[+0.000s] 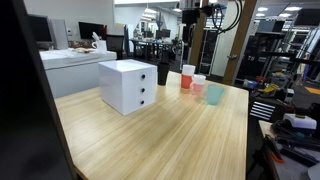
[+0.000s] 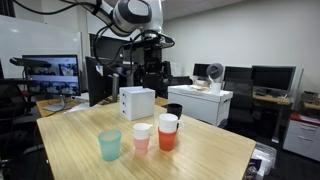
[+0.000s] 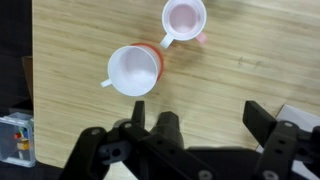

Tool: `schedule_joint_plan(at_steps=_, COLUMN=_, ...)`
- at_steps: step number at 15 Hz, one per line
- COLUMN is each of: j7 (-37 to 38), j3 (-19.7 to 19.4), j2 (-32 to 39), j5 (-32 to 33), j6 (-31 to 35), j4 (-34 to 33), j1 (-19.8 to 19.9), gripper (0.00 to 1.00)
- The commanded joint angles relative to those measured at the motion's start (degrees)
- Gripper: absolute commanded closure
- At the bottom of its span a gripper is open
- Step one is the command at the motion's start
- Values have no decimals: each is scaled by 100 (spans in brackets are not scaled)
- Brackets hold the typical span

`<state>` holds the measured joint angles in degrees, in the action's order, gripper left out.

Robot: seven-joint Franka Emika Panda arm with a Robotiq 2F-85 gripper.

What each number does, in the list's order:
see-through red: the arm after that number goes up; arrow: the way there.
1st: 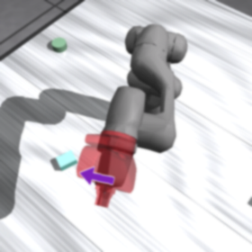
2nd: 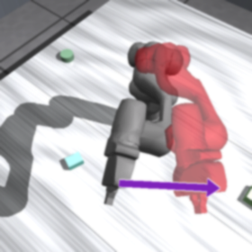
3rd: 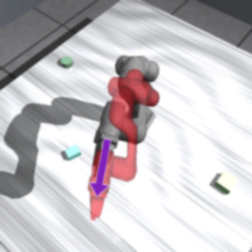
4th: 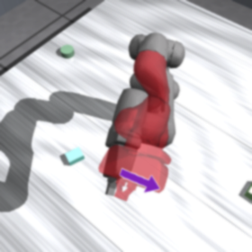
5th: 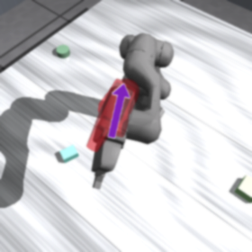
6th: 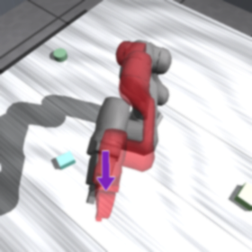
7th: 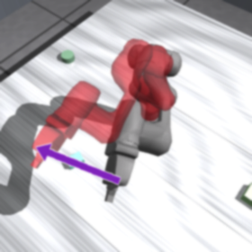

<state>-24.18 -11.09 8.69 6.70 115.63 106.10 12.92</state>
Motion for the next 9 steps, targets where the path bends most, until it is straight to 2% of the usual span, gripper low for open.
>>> schedule_joint_plan(at_steps=1, j7=726, j3=-81, j2=-65, j5=-228, j6=662, j4=259, j1=103, gripper=0)
schedule_joint_plan(at_steps=6, j7=1421, j3=-214, j2=-17, j5=-184, j6=865, j4=555, j1=145, gripper=0)
schedule_joint_plan(at_steps=9, j7=1489, j3=-238, j2=-7, j5=-166, j6=905, j4=677, j1=168, gripper=0)
